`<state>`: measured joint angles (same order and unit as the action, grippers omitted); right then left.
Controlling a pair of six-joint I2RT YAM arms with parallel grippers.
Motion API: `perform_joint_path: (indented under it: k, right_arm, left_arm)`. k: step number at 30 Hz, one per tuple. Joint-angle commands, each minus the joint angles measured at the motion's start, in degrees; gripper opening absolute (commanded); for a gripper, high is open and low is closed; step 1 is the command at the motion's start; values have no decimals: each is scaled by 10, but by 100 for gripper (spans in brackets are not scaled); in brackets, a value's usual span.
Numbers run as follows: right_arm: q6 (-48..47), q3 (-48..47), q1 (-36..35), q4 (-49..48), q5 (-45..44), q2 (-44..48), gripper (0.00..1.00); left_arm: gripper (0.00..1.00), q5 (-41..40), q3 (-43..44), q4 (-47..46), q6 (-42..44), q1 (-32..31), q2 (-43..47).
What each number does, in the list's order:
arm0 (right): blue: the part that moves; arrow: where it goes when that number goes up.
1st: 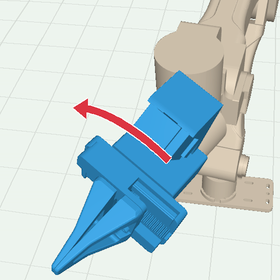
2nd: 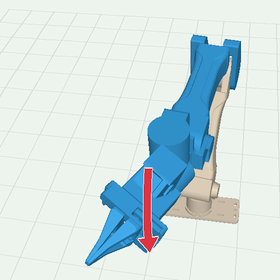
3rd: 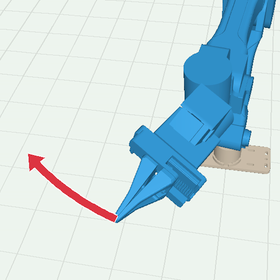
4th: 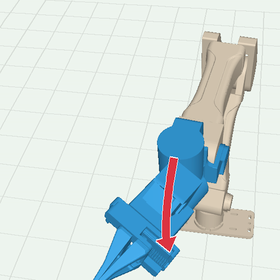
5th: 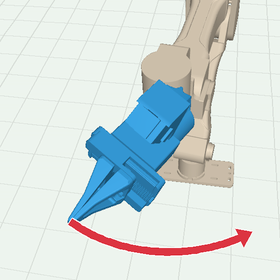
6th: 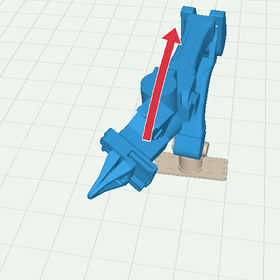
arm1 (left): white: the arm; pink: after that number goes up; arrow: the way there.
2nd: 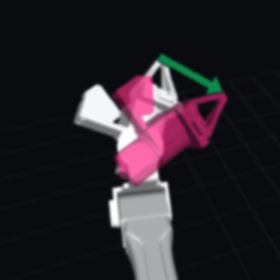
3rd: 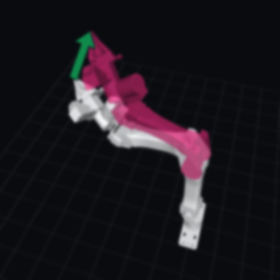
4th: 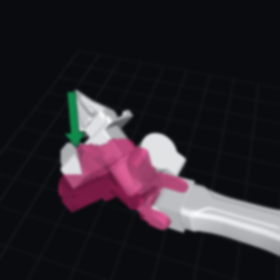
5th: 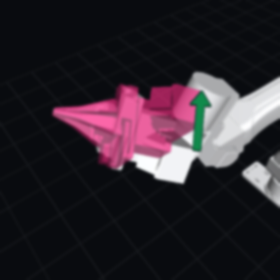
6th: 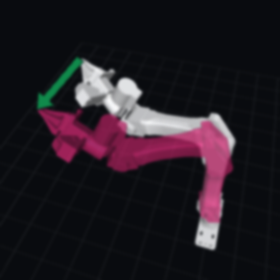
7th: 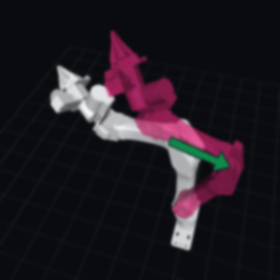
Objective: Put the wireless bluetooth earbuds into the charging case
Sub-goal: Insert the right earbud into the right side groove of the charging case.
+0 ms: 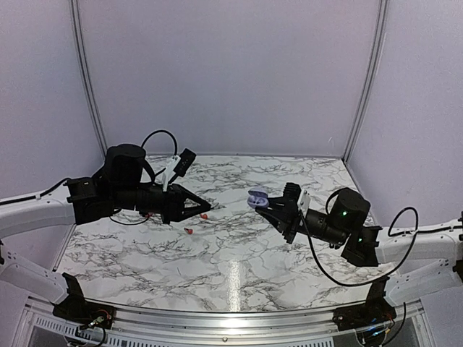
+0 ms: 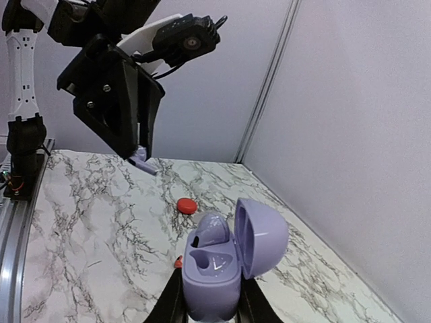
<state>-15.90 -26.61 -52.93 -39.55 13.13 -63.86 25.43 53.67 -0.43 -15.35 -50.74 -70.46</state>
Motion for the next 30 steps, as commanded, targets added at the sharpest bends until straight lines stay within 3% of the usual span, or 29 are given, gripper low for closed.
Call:
perform_joint_path:
  k: [1,15,30]
  right_arm:
    - [-59,-1,-12,-100,-67,-19,0]
    - [-149,1,-41,-205,-119,-83,0]
    - [-223,6,-80,-286,-171,-137,0]
  left_arm:
    - [12,50,40,50,-75,-8,-4]
    - [11,63,135,55,-203,-41,-55]
    - [12,43,148,26,-353,-44,-81]
